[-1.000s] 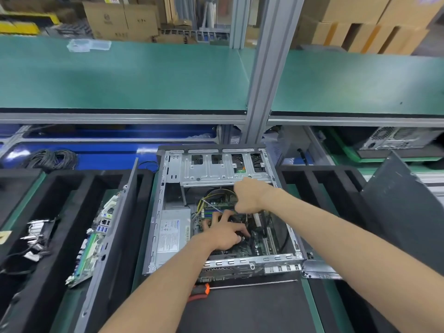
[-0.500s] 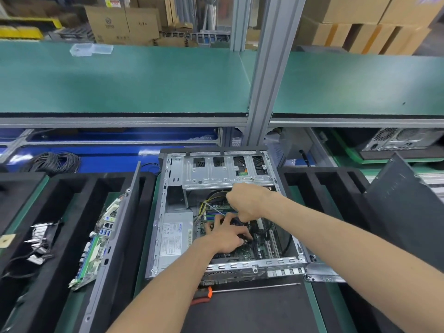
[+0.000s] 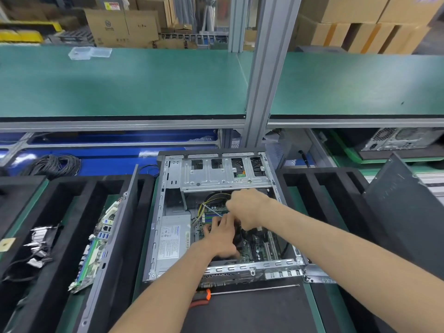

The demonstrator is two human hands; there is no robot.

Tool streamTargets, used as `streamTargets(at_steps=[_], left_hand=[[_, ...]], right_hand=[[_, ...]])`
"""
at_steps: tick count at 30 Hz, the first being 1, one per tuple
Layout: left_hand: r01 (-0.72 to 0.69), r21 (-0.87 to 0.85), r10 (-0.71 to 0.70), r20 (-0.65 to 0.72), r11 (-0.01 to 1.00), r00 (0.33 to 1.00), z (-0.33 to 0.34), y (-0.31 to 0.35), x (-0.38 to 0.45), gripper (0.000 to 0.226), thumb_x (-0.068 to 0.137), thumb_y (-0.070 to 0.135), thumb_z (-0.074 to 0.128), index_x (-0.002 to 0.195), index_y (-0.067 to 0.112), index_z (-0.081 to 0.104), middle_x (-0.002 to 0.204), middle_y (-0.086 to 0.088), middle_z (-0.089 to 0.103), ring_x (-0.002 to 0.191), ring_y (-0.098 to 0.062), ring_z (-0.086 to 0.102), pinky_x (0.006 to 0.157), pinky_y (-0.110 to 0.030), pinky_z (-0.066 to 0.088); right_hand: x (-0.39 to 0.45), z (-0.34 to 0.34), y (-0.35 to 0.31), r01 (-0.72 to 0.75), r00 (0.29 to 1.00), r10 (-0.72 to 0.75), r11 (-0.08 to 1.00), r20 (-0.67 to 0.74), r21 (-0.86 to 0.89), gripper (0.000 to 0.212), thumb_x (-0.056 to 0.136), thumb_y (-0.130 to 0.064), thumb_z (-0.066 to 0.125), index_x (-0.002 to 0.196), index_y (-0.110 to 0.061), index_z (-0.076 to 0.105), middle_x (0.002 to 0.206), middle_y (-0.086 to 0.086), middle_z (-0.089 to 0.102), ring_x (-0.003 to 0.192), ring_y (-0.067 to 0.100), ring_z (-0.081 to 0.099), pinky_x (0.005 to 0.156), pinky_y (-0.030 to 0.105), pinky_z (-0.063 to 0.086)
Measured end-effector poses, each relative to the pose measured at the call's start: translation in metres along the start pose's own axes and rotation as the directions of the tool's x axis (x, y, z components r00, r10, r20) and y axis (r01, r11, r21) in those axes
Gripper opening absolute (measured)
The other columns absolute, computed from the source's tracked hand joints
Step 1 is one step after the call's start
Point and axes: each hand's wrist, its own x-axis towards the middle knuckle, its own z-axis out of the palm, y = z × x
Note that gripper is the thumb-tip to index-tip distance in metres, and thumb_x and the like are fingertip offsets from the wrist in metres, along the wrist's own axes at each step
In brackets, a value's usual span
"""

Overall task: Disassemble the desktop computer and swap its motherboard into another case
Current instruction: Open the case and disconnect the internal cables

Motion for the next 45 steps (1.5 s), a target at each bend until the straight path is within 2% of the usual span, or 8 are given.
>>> streamTargets(at_steps=[3, 6, 13, 16, 20, 26, 40, 45], left_hand=[[-0.008, -0.004, 0.008, -0.036, 1.0, 0.999, 0.002, -0.001, 0.001, 0.109, 0.077, 0.04, 0.079, 0.152, 0.02, 0.002, 0.158, 0.0, 0.012, 0.144, -0.033, 0.009, 0.114, -0.061, 0.014], [-0.021, 0.008, 0.022, -0.059, 1.0, 0.998, 0.004, -0.002, 0.003, 0.105, 0.077, 0.041, 0.08, 0.152, 0.022, 0.008, 0.154, 0.0, 0.018, 0.14, -0.032, 0.015, 0.113, -0.059, 0.018], [-0.01, 0.061, 0.011, -0.021, 0.998, 1.0, 0.006, -0.003, 0.008, 0.106, 0.08, 0.044, 0.078, 0.153, 0.014, 0.007, 0.158, -0.002, 0.01, 0.141, -0.035, 0.01, 0.113, -0.061, 0.019], [-0.016, 0.037, 0.018, -0.041, 0.999, 0.999, 0.006, -0.004, 0.008, 0.104, 0.078, 0.044, 0.08, 0.151, 0.018, 0.011, 0.157, -0.002, 0.013, 0.141, -0.034, 0.012, 0.111, -0.061, 0.02], [-0.024, 0.042, 0.026, -0.047, 0.999, 0.999, 0.006, -0.005, 0.008, 0.105, 0.076, 0.044, 0.081, 0.151, 0.025, 0.011, 0.157, -0.001, 0.014, 0.141, -0.036, 0.012, 0.109, -0.063, 0.022], [-0.058, 0.076, 0.061, -0.036, 0.995, 0.997, 0.006, -0.007, 0.008, 0.09, 0.078, 0.045, 0.078, 0.142, 0.046, 0.014, 0.15, 0.004, 0.016, 0.136, -0.034, 0.011, 0.104, -0.061, 0.023], [-0.102, 0.052, 0.107, -0.101, 0.993, 0.989, 0.005, -0.005, -0.001, 0.061, 0.077, 0.041, 0.078, 0.102, 0.043, 0.022, 0.129, 0.003, 0.026, 0.119, -0.027, 0.021, 0.083, -0.049, 0.025], [-0.106, 0.06, 0.11, -0.06, 0.992, 0.992, 0.003, -0.006, -0.002, 0.054, 0.079, 0.042, 0.076, 0.098, 0.045, 0.026, 0.134, 0.004, 0.025, 0.123, -0.028, 0.019, 0.093, -0.053, 0.026]], right_hand=[[0.003, -0.002, 0.014, -0.264, 0.964, 0.252, 0.885, 0.084, 0.384, 0.02, 0.08, -0.014, 0.058, 0.063, -0.006, 0.052, 0.054, 0.007, 0.052, 0.046, 0.02, 0.048, 0.042, 0.023, 0.037], [0.003, 0.001, 0.023, -0.452, 0.892, 0.366, 0.757, 0.266, 0.472, 0.023, 0.086, -0.011, 0.054, 0.064, -0.005, 0.053, 0.047, 0.009, 0.059, 0.043, 0.021, 0.06, 0.055, 0.027, 0.056], [0.003, 0.002, 0.0, 0.107, 0.992, -0.098, 0.986, 0.073, -0.128, 0.022, 0.085, -0.013, 0.066, 0.107, -0.008, 0.066, 0.099, 0.011, 0.06, 0.086, 0.033, 0.063, 0.06, 0.036, 0.04], [-0.001, 0.001, 0.004, 0.031, 0.999, -0.029, 0.998, 0.034, -0.061, 0.01, 0.086, -0.013, 0.065, 0.094, -0.01, 0.059, 0.091, 0.01, 0.055, 0.078, 0.031, 0.06, 0.058, 0.035, 0.039], [-0.012, 0.004, 0.016, -0.126, 0.992, 0.125, 0.969, 0.017, 0.211, 0.036, 0.084, -0.013, 0.065, 0.062, -0.011, 0.036, 0.064, 0.003, 0.038, 0.064, 0.027, 0.047, 0.052, 0.029, 0.035], [-0.027, 0.005, 0.019, -0.2, 0.973, 0.228, 0.882, -0.015, 0.427, 0.015, 0.085, -0.021, 0.072, 0.088, -0.007, 0.076, 0.085, 0.008, 0.073, 0.083, 0.022, 0.06, 0.076, 0.033, 0.055], [-0.044, 0.023, 0.003, -0.258, 0.96, 0.28, 0.857, 0.017, 0.446, 0.013, 0.082, -0.02, 0.066, 0.077, -0.01, 0.061, 0.085, 0.012, 0.053, 0.094, 0.039, 0.06, 0.078, 0.047, 0.057], [-0.045, 0.031, 0.001, -0.272, 0.958, 0.286, 0.858, 0.035, 0.435, 0.019, 0.079, -0.016, 0.067, 0.07, -0.016, 0.05, 0.076, 0.005, 0.041, 0.088, 0.038, 0.058, 0.074, 0.043, 0.055]])
